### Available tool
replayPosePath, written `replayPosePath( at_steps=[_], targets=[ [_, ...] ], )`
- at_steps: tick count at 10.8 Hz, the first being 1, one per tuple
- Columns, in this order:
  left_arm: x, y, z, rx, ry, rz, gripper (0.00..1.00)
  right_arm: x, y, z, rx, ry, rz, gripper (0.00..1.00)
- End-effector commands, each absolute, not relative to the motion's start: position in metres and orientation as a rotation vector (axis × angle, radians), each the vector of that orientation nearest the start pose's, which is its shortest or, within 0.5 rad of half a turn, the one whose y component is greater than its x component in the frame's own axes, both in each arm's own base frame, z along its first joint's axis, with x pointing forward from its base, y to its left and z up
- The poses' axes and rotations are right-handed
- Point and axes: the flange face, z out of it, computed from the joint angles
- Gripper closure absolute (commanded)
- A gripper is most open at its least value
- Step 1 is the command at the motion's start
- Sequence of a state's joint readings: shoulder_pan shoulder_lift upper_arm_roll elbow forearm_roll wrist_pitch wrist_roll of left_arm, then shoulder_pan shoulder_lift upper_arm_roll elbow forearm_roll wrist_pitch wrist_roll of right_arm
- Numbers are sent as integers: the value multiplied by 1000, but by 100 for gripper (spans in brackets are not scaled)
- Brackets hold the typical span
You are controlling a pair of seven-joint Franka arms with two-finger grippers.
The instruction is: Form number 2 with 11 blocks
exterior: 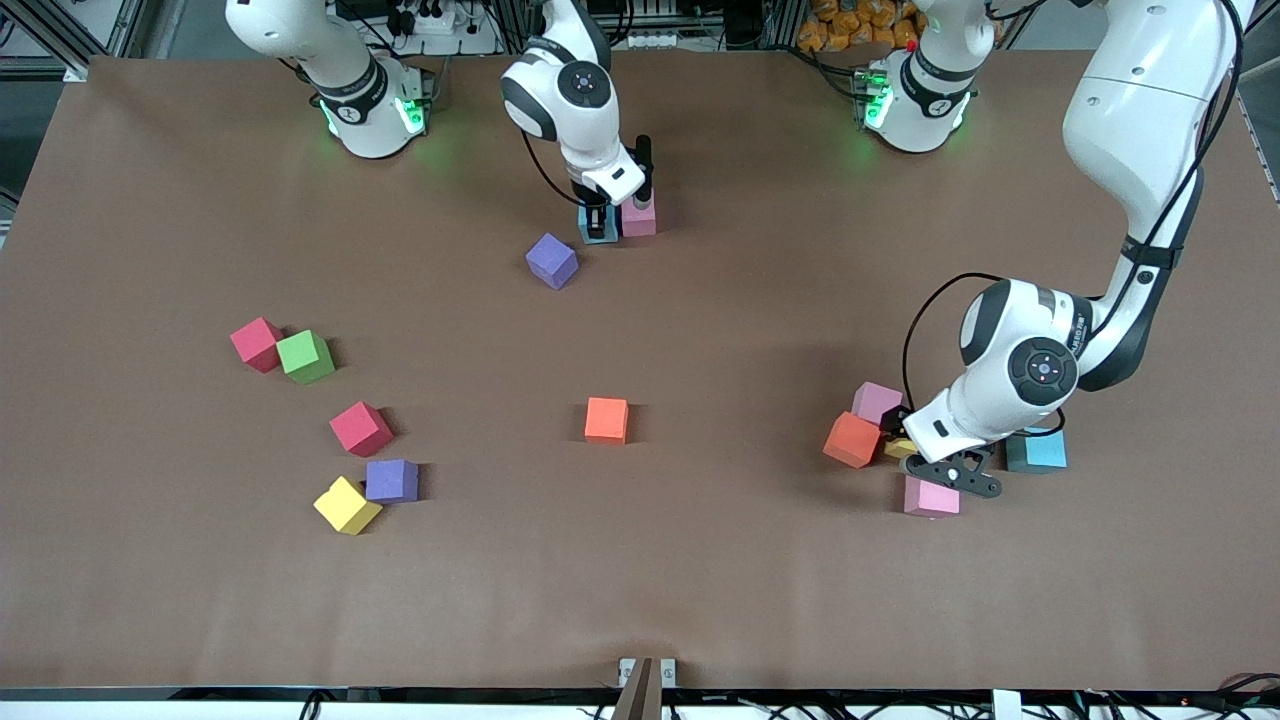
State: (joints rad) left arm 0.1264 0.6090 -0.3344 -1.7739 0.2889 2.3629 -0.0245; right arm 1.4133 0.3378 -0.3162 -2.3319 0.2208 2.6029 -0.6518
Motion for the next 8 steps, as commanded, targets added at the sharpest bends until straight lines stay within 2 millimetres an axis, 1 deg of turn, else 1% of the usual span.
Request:
replayPosePath(
  at_steps=[1, 3, 4, 6, 8],
  targets=[
    [657, -110, 230, -3066, 565, -54, 0, 243, 459, 192, 2237, 2177, -74, 94],
    [659, -100, 229, -3062, 574, -54, 0, 239, 461, 190, 2228, 2182, -78, 94],
    [660, -100, 228, -3057, 582, -60, 0, 239, 461, 190, 2233, 2177, -78, 94],
    [659, -101, 226, -3058, 583, -63, 0, 238, 461, 190, 2230, 2180, -77, 86],
    [659, -101, 225, -3058, 583, -60, 0, 235, 462, 189, 2230, 2177, -78, 86]
  ],
)
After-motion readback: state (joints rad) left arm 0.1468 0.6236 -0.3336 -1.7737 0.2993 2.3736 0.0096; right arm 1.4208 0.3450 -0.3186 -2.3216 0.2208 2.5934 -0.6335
